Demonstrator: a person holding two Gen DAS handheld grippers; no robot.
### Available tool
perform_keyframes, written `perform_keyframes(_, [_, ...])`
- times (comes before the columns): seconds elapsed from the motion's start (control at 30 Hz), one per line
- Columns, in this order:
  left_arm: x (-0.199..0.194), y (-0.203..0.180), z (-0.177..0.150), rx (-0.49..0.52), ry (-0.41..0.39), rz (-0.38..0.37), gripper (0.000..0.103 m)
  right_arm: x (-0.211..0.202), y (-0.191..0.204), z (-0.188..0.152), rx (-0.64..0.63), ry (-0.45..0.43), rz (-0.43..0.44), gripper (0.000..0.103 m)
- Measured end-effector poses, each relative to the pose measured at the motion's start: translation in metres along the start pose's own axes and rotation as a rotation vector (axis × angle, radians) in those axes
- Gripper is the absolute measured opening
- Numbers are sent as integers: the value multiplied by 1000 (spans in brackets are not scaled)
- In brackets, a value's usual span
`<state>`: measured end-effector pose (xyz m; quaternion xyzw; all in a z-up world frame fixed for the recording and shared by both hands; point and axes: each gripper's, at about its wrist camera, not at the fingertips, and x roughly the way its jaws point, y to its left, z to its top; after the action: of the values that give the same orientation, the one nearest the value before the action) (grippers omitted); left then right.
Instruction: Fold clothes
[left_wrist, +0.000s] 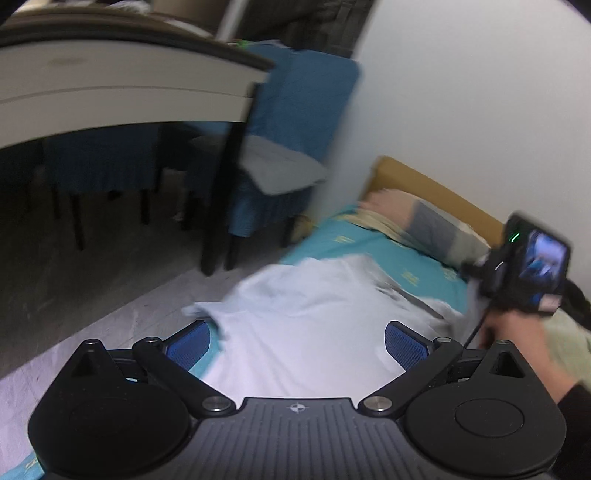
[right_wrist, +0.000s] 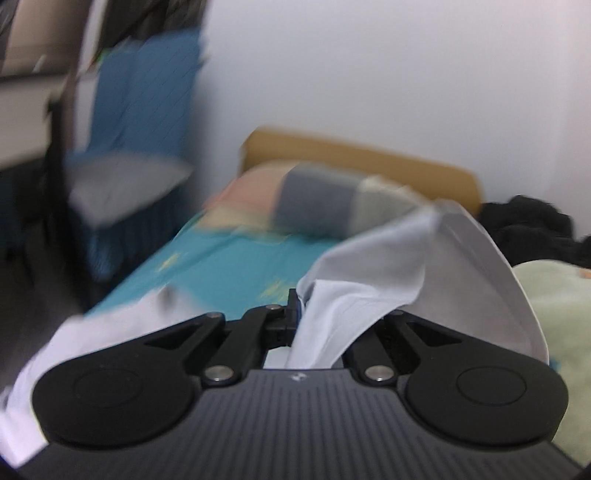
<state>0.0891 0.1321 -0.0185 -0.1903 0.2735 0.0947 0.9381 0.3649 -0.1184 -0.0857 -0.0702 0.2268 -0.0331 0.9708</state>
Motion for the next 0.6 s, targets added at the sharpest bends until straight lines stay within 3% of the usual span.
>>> perform_keyframes(0.17, [27, 27, 2, -58, 56, 60, 101, 39, 75, -29, -115, 100, 51, 9])
perform_keyframes(0.27, [38, 36, 1, -52, 71, 80, 101, 57, 80, -39, -43, 203, 137, 20])
perform_keyframes(0.33, [43, 41, 1, -54, 77, 79, 101, 52, 74, -41, 23, 225, 210, 67])
perform_keyframes(0.4, [44, 42, 1, -49, 73, 77, 101, 38, 72, -38, 41, 195, 248, 83])
perform_keyframes(0.6, [42, 29, -7, -1, 85, 38, 101, -44, 37, -26, 93, 124, 312, 83])
